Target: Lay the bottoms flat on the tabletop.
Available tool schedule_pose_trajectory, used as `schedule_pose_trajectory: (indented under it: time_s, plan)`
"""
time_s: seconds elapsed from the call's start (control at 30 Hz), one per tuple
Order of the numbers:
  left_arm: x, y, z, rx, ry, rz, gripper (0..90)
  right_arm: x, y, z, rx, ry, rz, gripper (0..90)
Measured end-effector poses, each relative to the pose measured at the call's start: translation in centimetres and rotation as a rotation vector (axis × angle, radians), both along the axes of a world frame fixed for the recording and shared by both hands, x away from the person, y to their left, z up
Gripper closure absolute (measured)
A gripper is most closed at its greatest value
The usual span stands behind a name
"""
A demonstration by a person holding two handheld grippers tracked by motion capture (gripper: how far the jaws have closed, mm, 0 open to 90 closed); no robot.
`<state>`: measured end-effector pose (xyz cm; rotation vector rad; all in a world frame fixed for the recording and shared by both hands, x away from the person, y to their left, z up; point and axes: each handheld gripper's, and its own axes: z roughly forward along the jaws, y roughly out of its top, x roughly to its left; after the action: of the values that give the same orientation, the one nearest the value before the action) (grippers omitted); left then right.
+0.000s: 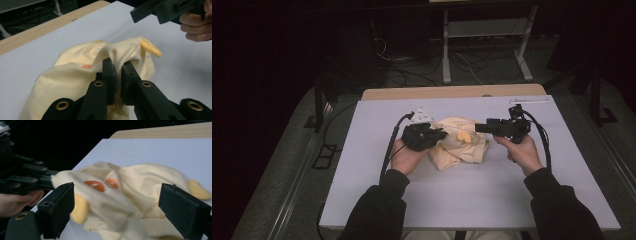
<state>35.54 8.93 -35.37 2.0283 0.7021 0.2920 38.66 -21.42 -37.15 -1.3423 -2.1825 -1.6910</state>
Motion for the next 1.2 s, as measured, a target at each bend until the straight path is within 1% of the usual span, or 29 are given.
schedule_pose_trajectory:
  time_s: [0.03,0.07,0.17,0.23,0.4,0.47,0.53,0.57,0.63,0.67,0.73,0.77,0.8,0.83,0.87,0.9,0.93,0.97,1.0,1.07,1.13,1.17,1.2]
  plan:
    - [-0.1,-0.3,-0.2,0.008,0.001,-0.011,81.6,-0.4,0.5,0.0,0.003,-0.004,0.021,12.8]
    - [-0.2,-0.5,-0.4,0.007,0.003,-0.015,81.6,-0.5,0.7,0.0,0.002,-0.004,0.032,12.8]
    - [-0.4,-1.0,-0.8,0.016,0.009,-0.025,81.5,-1.0,1.6,0.0,-0.002,0.002,0.053,12.8]
    - [-0.6,-1.3,-1.1,0.017,0.017,-0.032,81.4,-1.2,2.1,-0.3,-0.007,0.009,0.058,13.0]
    - [-1.1,-2.1,-2.0,0.025,0.031,-0.053,81.3,-1.7,3.0,-1.5,-0.036,0.043,0.041,13.7]
    - [-1.5,-2.7,-2.8,0.039,0.045,-0.079,81.2,-1.8,3.1,-2.2,-0.049,0.061,0.026,15.9]
    - [-1.6,-3.0,-3.0,0.044,0.047,-0.085,81.2,-1.8,3.1,-2.5,-0.05,0.069,0.024,17.6]
    - [-1.9,-3.5,-3.4,0.06,0.053,-0.093,81.2,-1.8,3.1,-3.0,-0.05,0.078,0.025,22.2]
    - [-1.9,-3.9,-3.8,0.081,0.063,-0.103,81.2,-1.9,3.0,-3.4,-0.046,0.09,0.031,31.8]
    - [-2.0,-4.0,-3.9,0.082,0.069,-0.108,81.2,-2.0,3.0,-3.6,-0.045,0.092,0.035,38.8]
    - [-2.1,-4.2,-4.1,0.085,0.074,-0.111,81.2,-2.1,3.0,-3.8,-0.063,0.102,0.04,51.7]
    - [-2.2,-4.3,-4.3,0.091,0.076,-0.117,81.1,-2.1,3.0,-3.9,-0.068,0.112,0.048,61.2]
    - [-2.2,-4.5,-4.5,0.096,0.077,-0.12,81.1,-2.1,3.0,-3.9,-0.068,0.112,0.048,61.2]
    - [-2.4,-4.7,-4.8,0.098,0.078,-0.126,80.9,-2.1,2.9,-4.1,-0.063,0.133,0.08,78.2]
    - [-2.5,-4.8,-5.0,0.097,0.082,-0.127,80.7,-2.1,3.0,-4.1,-0.067,0.143,0.089,84.1]
    - [-2.5,-4.8,-5.0,0.097,0.082,-0.127,80.5,-2.1,3.0,-4.1,-0.067,0.143,0.089,84.1]
    - [-2.5,-4.9,-5.1,0.097,0.086,-0.128,80.3,-2.4,3.2,-4.1,-0.1,0.139,0.09,86.7]
    - [-2.5,-4.9,-5.2,0.1,0.089,-0.134,80.3,-2.4,3.2,-4.1,-0.1,0.139,0.09,86.7]
    - [-2.5,-4.9,-5.2,0.102,0.094,-0.136,79.6,-2.6,3.2,-4.0,-0.118,0.129,0.088,87.3]
    - [-2.5,-4.8,-5.1,0.094,0.095,-0.143,78.2,-2.6,3.2,-4.0,-0.12,0.129,0.087,87.4]
    - [-2.6,-4.6,-4.9,0.082,0.084,-0.153,73.3,-2.6,2.9,-3.9,-0.121,0.127,0.081,87.6]
    - [-2.7,-4.5,-4.7,0.078,0.078,-0.161,68.9,-2.7,2.6,-3.9,-0.122,0.128,0.073,87.7]
    - [-2.8,-4.4,-4.6,0.072,0.073,-0.164,68.9,-2.7,2.6,-3.9,-0.122,0.128,0.073,87.7]
